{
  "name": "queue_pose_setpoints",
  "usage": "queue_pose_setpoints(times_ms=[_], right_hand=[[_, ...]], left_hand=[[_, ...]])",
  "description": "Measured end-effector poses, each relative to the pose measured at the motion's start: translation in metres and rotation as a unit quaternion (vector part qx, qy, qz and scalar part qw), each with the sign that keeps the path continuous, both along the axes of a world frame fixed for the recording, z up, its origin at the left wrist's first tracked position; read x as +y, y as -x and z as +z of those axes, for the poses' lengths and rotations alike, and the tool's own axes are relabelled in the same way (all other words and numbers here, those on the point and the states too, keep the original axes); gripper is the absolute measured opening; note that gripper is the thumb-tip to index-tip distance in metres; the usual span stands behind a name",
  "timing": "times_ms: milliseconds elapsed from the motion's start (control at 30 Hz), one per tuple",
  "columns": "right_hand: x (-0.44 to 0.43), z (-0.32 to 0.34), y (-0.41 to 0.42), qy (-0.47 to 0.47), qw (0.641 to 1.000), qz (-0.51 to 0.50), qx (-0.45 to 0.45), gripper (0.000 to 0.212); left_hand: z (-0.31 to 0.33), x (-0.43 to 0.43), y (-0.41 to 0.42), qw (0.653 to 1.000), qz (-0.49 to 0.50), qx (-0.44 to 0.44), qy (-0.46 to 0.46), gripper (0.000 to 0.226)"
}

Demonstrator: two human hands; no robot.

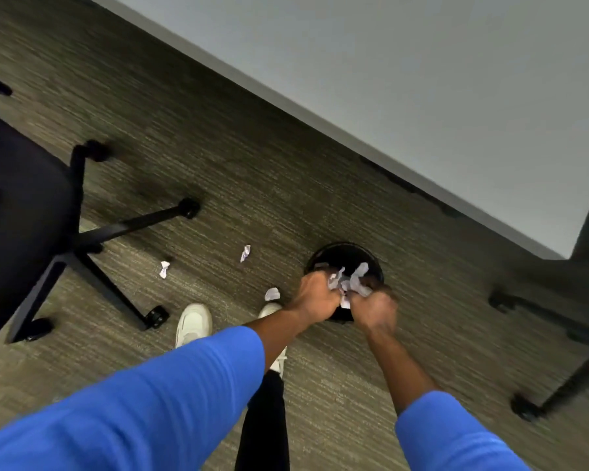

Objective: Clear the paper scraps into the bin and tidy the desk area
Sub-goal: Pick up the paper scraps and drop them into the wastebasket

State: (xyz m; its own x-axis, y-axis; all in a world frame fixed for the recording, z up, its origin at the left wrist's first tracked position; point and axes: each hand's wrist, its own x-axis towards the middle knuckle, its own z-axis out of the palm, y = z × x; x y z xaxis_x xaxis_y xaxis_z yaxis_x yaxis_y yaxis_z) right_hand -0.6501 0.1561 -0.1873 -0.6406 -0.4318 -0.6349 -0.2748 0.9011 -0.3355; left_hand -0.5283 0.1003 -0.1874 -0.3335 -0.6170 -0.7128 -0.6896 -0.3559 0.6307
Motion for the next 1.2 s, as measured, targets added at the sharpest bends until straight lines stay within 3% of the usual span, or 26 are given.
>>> queue_pose_setpoints(times_ms=[133,300,467,633,900,1100,1200], right_hand=[[-0.005,-0.007,0.005,0.006,1.000,0.008,-0.011,0.029],[-0.006,-0.010,0.005,0.011,0.999,0.031,0.002,0.049],[-0.002,-0.012,-0.005,0.033,0.996,0.076,0.008,0.048],[-0.007,-0.013,-0.032,0.033,0.990,0.139,0.022,0.037],[-0.027,-0.044,-0.097,0.065,0.973,0.220,-0.037,0.026],[-0.042,-0.111,-0.127,0.008,0.928,0.368,-0.064,0.034],[-0.041,-0.157,-0.139,-0.014,0.901,0.429,-0.063,0.044]], left_hand=[[-0.010,0.001,0.002,0.997,0.003,0.021,-0.073,0.031],[-0.023,0.000,-0.009,0.992,0.007,0.047,-0.118,0.043],[-0.035,-0.002,-0.032,0.996,0.007,-0.001,-0.086,0.045],[-0.046,-0.003,-0.071,0.998,0.005,-0.054,-0.040,0.018],[-0.078,-0.012,-0.155,0.991,-0.003,-0.128,-0.028,0.032],[-0.128,-0.040,-0.227,0.983,-0.103,-0.153,-0.010,0.033],[-0.164,-0.055,-0.273,0.976,-0.106,-0.187,0.022,0.032]])
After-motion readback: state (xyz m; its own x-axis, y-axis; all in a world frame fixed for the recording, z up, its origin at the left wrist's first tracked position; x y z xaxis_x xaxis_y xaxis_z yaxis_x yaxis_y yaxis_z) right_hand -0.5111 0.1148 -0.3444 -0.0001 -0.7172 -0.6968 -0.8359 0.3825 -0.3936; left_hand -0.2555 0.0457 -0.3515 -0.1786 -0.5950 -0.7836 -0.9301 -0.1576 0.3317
